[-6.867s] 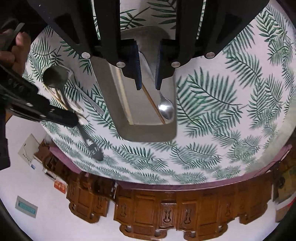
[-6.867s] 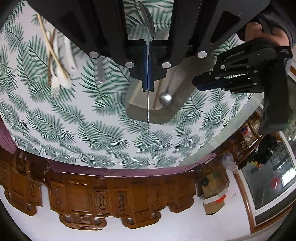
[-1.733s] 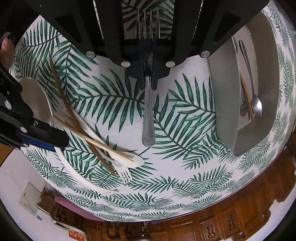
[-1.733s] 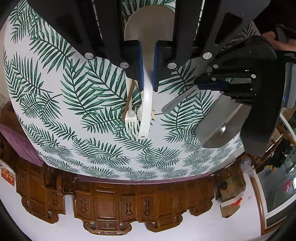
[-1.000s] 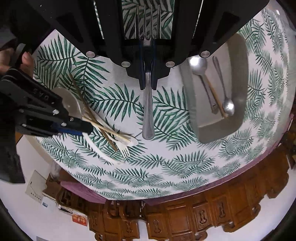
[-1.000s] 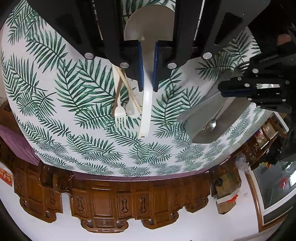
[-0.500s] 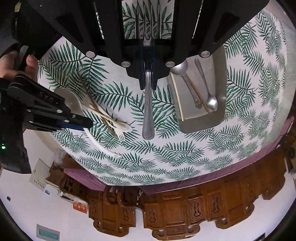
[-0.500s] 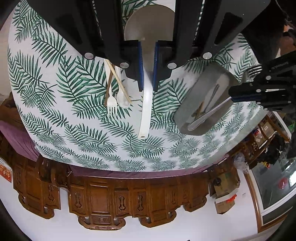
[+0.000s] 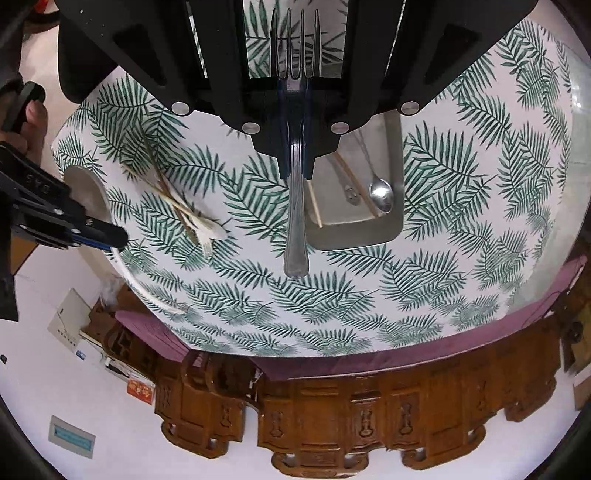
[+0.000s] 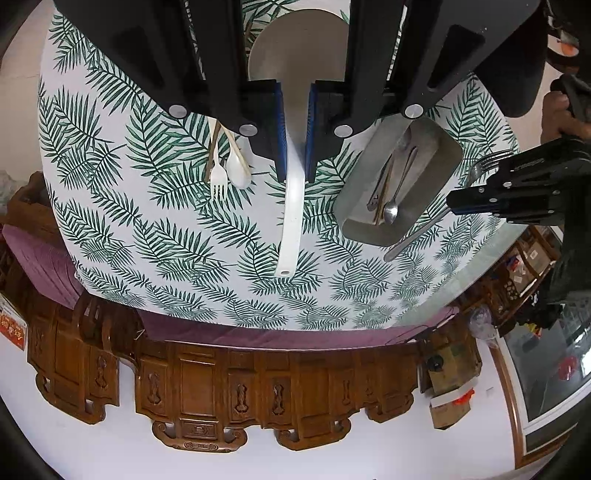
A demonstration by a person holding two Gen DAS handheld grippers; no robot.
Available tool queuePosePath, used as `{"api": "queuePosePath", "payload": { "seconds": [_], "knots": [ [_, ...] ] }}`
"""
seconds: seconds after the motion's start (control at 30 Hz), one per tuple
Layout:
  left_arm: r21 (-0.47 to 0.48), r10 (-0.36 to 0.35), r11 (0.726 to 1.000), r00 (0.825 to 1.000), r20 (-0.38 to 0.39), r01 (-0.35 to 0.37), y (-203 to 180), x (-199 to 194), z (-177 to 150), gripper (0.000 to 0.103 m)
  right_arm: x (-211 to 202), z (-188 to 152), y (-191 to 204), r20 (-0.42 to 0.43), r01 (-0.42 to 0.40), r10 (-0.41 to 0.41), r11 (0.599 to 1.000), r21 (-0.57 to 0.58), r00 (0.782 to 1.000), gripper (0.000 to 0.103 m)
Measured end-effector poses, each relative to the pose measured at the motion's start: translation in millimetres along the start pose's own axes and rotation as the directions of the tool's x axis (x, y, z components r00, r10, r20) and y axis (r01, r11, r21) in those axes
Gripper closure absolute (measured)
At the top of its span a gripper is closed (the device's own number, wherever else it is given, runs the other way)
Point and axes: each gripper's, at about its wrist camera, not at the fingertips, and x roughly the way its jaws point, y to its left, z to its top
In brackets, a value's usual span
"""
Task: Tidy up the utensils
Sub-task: 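Lower the metal fork into the tray with the left tool while the right tool carries the white spoon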
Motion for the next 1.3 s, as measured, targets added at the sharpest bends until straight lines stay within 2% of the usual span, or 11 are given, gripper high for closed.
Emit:
{"api": "queuePosePath", "payload": {
  "seconds": [0.2, 0.37, 0.47, 0.6, 0.8, 1.1, 1.3],
  "knots": [
    [-0.020, 0.003, 1.000, 0.999, -0.035, -0.003, 18.3, 21.4, -1.9, 0.097, 11.4, 5.9, 13.5, -0.023, -0.025, 0.025, 1.000, -0.006, 0.999, 0.092],
    [-0.037, 0.003, 0.999, 0.995, -0.096, -0.007, 33.2, 52.6, -12.9, 0.097, 29.4, 4.2, 25.6, -0.050, -0.045, 0.044, 0.999, -0.014, 0.998, 0.092],
    [-0.052, 0.002, 0.999, 0.993, -0.120, -0.008, 42.4, 67.3, -16.4, 0.097, 40.3, 0.6, 28.9, -0.069, -0.034, 0.033, 0.999, -0.021, 0.997, 0.092],
    [-0.048, 0.007, 0.999, 0.988, -0.152, -0.015, 45.0, 84.6, -20.9, 0.097, 54.4, -3.8, 26.6, -0.104, -0.025, 0.023, 1.000, -0.015, 0.994, 0.092],
    [-0.048, 0.011, 0.999, 0.982, -0.186, -0.020, 44.0, 106.7, -21.2, 0.097, 57.4, -6.1, 24.3, -0.110, -0.024, 0.024, 1.000, 0.002, 0.994, 0.092],
    [-0.037, 0.017, 0.999, 0.973, -0.231, -0.026, 44.1, 126.3, -21.6, 0.097, 58.7, -10.8, 30.2, -0.109, -0.044, 0.045, 0.999, 0.012, 0.993, 0.092],
    [-0.066, -0.007, 0.998, 0.986, -0.169, -0.004, 51.9, 97.4, -19.6, 0.094, 64.2, -5.5, 39.7, -0.105, -0.058, 0.060, 0.998, 0.016, 0.993, 0.092]
  ]
}}
